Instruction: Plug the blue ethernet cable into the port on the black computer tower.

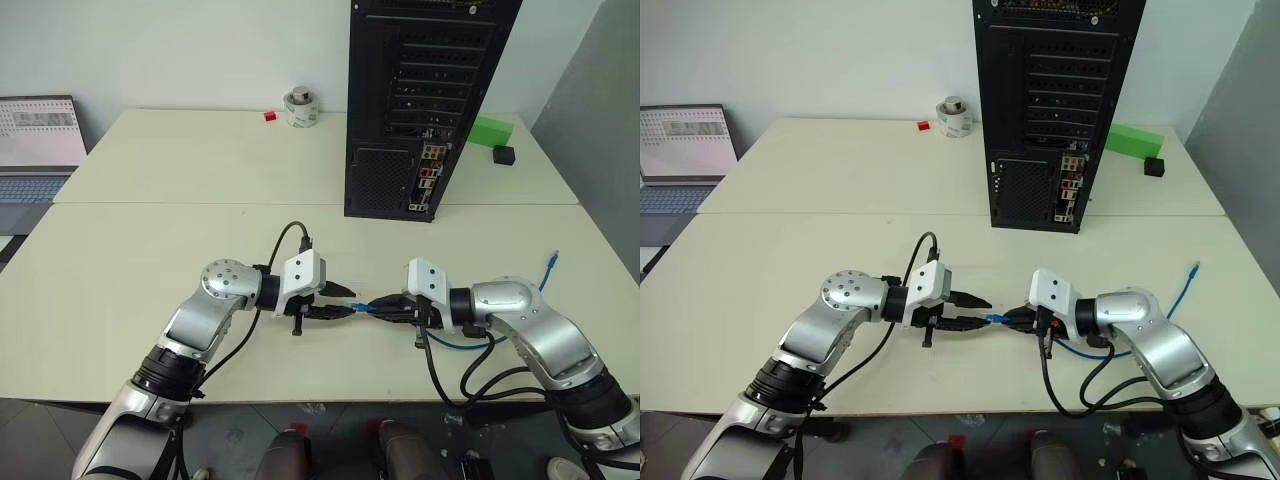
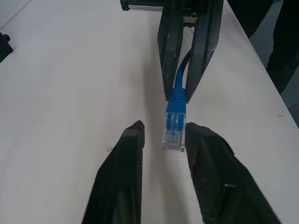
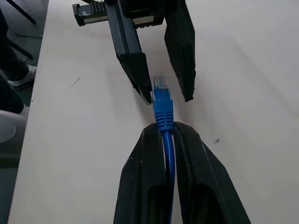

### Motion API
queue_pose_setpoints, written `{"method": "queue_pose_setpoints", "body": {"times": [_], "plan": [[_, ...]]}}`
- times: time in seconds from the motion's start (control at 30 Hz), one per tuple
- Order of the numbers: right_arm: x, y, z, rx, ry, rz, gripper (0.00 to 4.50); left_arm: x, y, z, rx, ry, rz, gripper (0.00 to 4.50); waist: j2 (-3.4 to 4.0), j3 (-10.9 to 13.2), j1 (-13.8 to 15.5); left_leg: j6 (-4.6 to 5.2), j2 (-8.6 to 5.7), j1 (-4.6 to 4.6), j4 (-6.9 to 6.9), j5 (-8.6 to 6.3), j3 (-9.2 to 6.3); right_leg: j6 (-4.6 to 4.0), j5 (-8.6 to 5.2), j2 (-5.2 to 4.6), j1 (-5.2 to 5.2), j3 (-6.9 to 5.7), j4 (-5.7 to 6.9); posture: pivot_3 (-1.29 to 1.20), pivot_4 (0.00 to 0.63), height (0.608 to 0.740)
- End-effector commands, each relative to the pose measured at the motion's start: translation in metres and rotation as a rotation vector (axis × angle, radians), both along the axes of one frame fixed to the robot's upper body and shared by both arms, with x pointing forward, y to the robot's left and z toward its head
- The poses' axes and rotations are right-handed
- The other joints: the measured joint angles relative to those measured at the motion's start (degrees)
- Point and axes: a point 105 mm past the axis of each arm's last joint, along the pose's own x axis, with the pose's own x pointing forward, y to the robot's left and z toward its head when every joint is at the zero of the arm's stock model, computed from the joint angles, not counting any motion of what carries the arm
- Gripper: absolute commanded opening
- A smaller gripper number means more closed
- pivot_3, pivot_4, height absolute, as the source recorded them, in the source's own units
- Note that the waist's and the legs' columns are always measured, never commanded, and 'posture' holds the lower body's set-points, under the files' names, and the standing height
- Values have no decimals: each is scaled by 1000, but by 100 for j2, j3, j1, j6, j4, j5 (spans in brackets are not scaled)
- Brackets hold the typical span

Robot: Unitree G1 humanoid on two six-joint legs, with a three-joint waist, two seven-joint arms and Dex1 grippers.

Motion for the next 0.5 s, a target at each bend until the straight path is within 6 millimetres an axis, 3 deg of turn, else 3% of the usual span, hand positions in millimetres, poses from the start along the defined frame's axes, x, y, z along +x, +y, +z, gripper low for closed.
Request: {"method": "queue_pose_setpoints", "body": {"times": [0.03, 0.33, 0.37, 0.5], "plan": [[-3, 5, 9, 19, -27, 30, 25, 1, -3, 7, 1, -43, -12, 360, 0, 0, 0, 0, -1, 0, 0, 0, 1, 0, 0, 0, 0, 0, 0, 0, 150, 740], [-2, 4, 11, 15, -26, 32, 23, 4, -1, 8, -1, -78, -4, 275, 0, 0, 1, 0, 0, 0, 0, 0, 0, 0, 0, 0, 0, 0, 0, 0, 150, 740], [-2, 4, 11, 16, -24, 37, 724, 4, 0, 8, 3, -89, -8, 275, 0, 0, 0, 0, 0, 0, 0, 0, 0, 0, 0, 0, 0, 0, 0, 0, 150, 740], [-3, -6, 20, 5, -26, 52, 1535, 2, 6, 7, 35, -219, -44, 275, 0, 0, 2, 0, 0, 0, 0, 0, 0, 0, 0, -1, 0, 0, 0, 0, 150, 740]]}}
